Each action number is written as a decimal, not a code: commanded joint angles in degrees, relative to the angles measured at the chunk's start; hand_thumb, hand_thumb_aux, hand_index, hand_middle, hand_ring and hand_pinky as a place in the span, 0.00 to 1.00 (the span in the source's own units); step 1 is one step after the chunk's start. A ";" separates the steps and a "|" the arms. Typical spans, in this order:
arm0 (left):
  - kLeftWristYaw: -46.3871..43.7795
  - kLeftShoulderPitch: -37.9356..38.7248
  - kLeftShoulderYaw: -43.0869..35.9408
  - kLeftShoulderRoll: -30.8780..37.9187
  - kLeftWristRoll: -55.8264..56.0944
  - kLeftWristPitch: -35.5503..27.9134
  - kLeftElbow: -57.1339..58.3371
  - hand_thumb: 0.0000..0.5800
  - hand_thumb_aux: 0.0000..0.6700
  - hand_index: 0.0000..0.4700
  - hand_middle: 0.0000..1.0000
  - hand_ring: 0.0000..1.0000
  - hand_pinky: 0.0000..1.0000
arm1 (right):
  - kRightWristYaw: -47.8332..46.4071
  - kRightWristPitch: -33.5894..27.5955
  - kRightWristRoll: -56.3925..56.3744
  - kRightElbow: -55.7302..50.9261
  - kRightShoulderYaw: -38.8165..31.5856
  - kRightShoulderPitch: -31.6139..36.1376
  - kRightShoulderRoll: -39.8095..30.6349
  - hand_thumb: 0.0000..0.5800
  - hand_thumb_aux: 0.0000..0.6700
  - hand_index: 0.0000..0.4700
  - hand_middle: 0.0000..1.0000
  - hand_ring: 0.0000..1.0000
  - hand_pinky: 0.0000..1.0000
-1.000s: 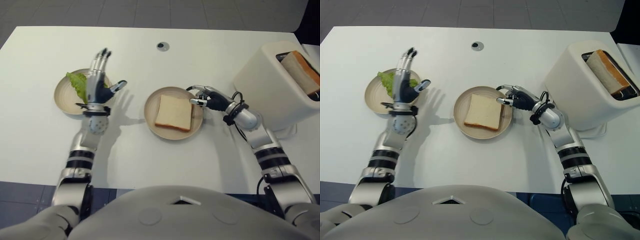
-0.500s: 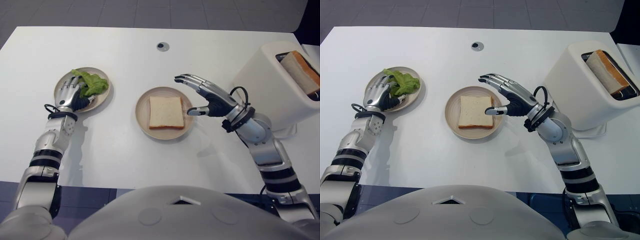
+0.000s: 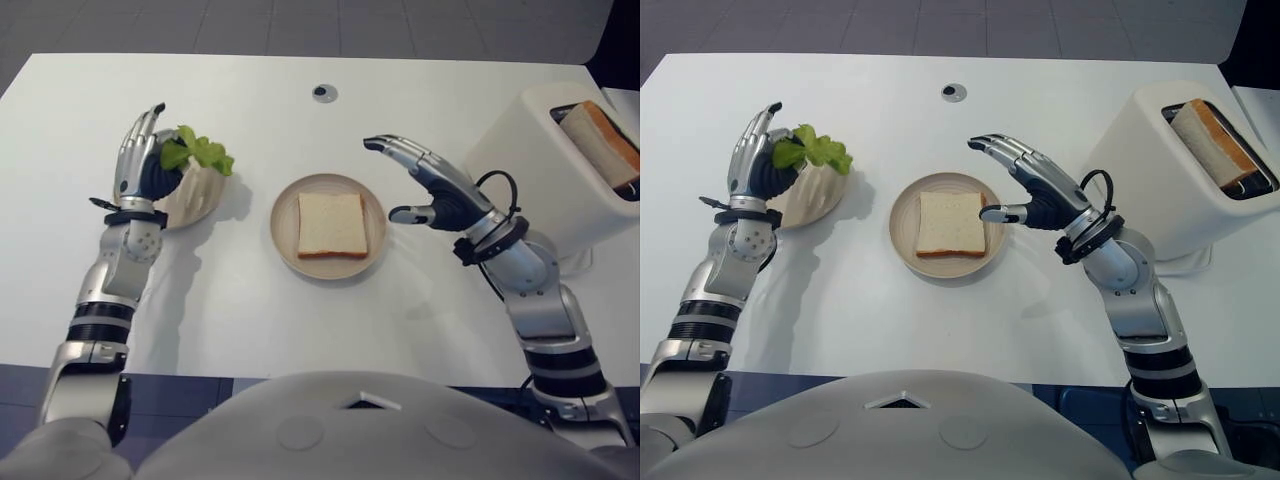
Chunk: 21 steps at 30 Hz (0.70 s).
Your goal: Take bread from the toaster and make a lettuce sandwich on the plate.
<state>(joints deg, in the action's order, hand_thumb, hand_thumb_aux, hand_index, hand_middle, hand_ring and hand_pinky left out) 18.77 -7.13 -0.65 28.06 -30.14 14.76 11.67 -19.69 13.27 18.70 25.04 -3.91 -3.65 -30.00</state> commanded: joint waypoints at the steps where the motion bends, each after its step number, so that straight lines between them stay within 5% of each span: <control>1: -0.70 1.61 -4.60 -7.22 2.37 2.96 -5.34 1.00 1.00 1.00 0.00 0.00 0.00 | 0.49 -0.13 -0.75 1.19 1.55 -1.45 0.43 0.02 0.01 0.01 0.05 0.05 0.05; 9: -3.87 2.11 -20.81 -17.89 -2.05 9.50 2.47 1.00 1.00 1.00 0.00 0.00 0.00 | 0.88 -1.37 -4.43 4.46 9.59 -3.23 -0.48 0.08 0.04 0.04 0.05 0.05 0.05; 21: 1.23 1.50 -20.06 -10.38 -12.50 6.85 4.00 1.00 1.00 1.00 0.00 0.00 0.00 | -0.30 -4.54 -9.87 8.96 28.93 -5.65 -4.40 0.00 0.00 0.00 0.00 0.00 0.00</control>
<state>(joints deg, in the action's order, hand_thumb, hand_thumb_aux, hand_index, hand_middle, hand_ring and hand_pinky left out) 20.43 -6.51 -20.91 16.59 -41.56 22.69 17.05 -19.50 10.01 10.70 33.02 20.92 -8.63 -33.11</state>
